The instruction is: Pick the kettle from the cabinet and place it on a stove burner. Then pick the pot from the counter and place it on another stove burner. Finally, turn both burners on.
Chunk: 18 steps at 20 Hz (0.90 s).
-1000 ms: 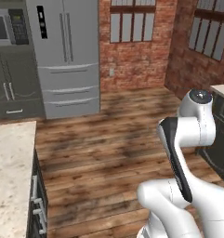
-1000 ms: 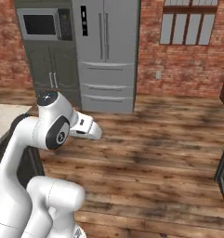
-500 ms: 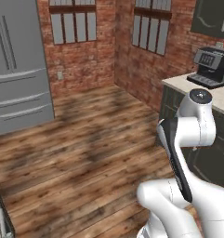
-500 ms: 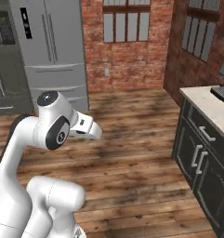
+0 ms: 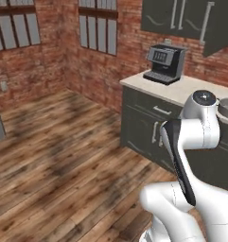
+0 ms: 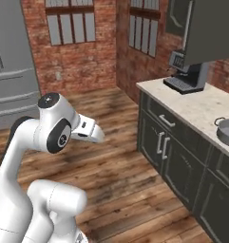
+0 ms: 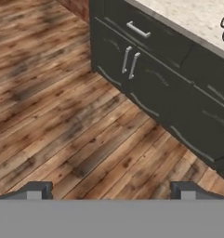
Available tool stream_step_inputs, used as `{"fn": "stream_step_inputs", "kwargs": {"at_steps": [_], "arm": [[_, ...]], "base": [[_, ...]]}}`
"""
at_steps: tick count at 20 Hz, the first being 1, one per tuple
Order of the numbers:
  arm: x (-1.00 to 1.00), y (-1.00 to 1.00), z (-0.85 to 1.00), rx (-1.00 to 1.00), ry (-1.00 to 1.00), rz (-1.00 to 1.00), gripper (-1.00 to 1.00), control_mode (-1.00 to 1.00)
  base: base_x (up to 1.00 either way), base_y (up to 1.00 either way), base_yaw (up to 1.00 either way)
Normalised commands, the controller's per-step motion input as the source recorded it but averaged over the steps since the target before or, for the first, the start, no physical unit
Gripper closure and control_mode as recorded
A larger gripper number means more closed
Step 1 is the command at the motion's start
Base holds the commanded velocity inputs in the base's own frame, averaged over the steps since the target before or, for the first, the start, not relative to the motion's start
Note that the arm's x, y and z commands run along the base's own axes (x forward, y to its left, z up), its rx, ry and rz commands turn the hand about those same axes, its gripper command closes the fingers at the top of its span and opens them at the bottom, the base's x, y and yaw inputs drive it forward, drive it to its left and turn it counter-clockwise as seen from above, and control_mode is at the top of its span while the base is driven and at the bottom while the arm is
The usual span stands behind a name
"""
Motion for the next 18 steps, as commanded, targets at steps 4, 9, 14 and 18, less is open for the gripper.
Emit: {"fn": "stream_step_inputs", "kwargs": {"at_steps": [4, 9, 14, 18], "arm": [[0.00, 0.00, 0.00, 0.00, 0.00, 0.00, -1.00, 1.00], [0.00, 0.00, 0.00, 0.00, 0.00, 0.00, -1.00, 1.00], [0.00, 0.00, 0.00, 0.00, 0.00, 0.00, -1.00, 1.00], [0.00, 0.00, 0.00, 0.00, 0.00, 0.00, -1.00, 1.00]], "base": [[0.26, 0.00, -0.46], [0.37, 0.00, -0.45], [0.46, 0.00, -0.42], [0.53, 0.00, -0.41]]}}
